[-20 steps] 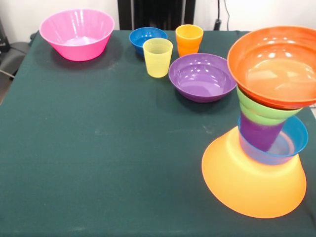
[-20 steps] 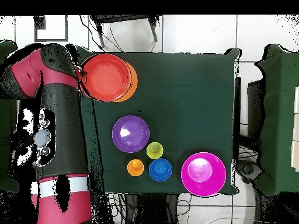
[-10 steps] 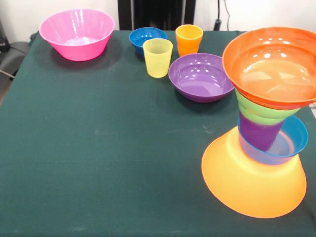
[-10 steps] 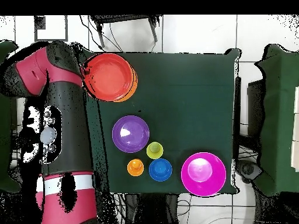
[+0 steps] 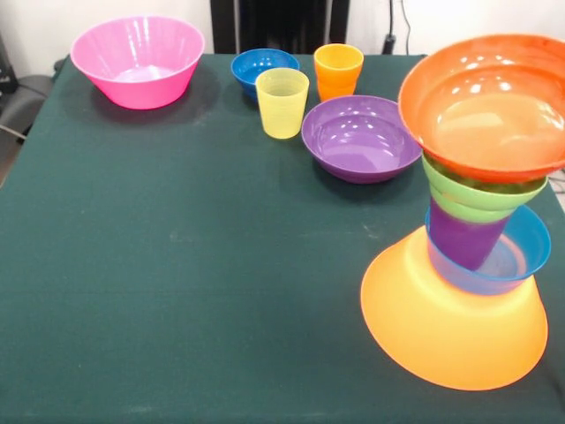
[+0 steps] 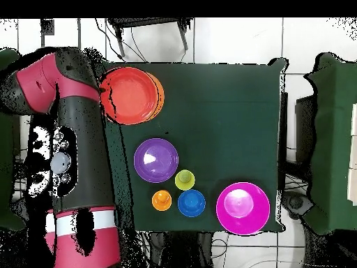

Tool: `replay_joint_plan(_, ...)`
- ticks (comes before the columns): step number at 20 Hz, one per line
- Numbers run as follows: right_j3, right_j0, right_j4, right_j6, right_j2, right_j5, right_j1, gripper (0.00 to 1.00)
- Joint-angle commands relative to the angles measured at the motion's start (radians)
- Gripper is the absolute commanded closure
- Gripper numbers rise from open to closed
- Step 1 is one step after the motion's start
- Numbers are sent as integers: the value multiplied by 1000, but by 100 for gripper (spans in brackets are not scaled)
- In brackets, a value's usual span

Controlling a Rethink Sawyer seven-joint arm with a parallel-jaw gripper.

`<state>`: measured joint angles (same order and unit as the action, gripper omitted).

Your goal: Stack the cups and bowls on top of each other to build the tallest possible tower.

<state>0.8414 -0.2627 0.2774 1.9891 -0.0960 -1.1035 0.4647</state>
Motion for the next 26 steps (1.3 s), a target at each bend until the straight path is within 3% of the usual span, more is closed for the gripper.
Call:
replay_joint_plan(1, 116, 40, 29, -383, 131, -123, 38, 100)
replay_joint_plan(26, 83, 55, 116, -361, 141, -23, -7, 100)
